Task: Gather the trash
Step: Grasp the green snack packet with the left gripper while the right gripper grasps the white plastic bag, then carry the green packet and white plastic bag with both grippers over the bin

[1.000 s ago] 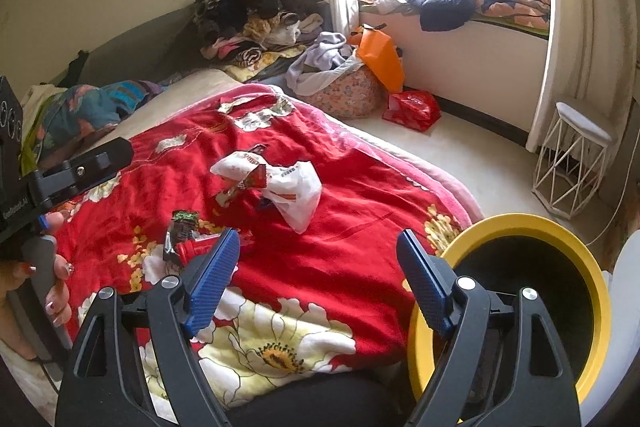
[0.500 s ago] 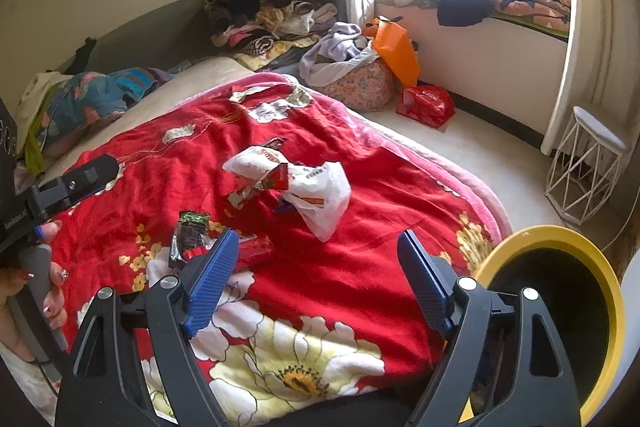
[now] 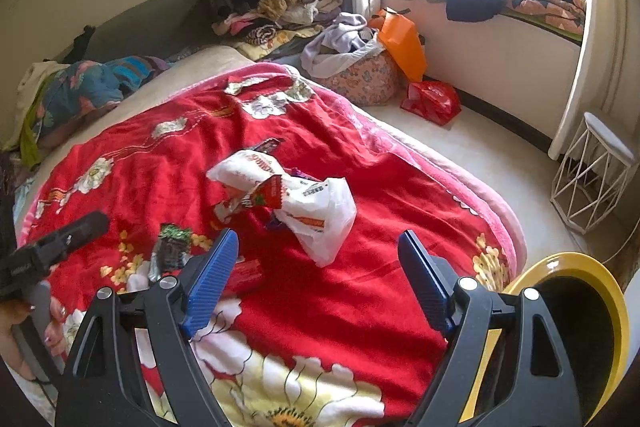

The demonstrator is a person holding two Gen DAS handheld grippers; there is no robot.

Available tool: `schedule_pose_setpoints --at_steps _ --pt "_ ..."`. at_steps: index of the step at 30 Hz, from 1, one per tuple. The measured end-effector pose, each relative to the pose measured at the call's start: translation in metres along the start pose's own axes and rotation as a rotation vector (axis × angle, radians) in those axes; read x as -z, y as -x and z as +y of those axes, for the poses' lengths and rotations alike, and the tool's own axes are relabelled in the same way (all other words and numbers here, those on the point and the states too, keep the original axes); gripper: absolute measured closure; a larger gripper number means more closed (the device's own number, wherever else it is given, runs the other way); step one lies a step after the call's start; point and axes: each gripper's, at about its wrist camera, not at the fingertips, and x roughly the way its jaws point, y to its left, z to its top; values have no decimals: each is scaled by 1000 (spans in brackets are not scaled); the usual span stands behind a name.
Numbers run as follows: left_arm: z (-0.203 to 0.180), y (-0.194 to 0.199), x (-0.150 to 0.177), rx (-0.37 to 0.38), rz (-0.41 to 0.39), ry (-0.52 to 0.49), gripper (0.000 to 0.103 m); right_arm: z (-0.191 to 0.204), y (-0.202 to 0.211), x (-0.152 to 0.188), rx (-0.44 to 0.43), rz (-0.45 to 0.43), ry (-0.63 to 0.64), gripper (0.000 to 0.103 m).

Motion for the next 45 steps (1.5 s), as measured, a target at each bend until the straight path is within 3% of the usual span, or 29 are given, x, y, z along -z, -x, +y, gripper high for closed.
schedule_pose_setpoints --at_steps 8,14,20,22,25,32,36,45 --pt "4 -15 7 36 63 34 12 -9 -42 -5 13 65 5 24" --pt "5 -32 15 70 138 66 32 -12 -70 -4 -5 108 15 24" --pt "6 -43 19 81 176 96 43 1 -93 -2 -31 130 52 24" --pt "7 -46 21 86 193 107 47 6 -95 0 -28 133 80 48" --pt "7 -51 25 89 214 120 51 9 -91 6 -40 118 92 67" --pt "8 -53 29 104 241 147 82 13 -61 20 -20 42 91 71" --pt "8 -48 27 111 213 151 88 15 -44 25 0 4 85 71" --pt "3 -18 8 114 100 111 90 -2 -8 27 39 -59 5 72"
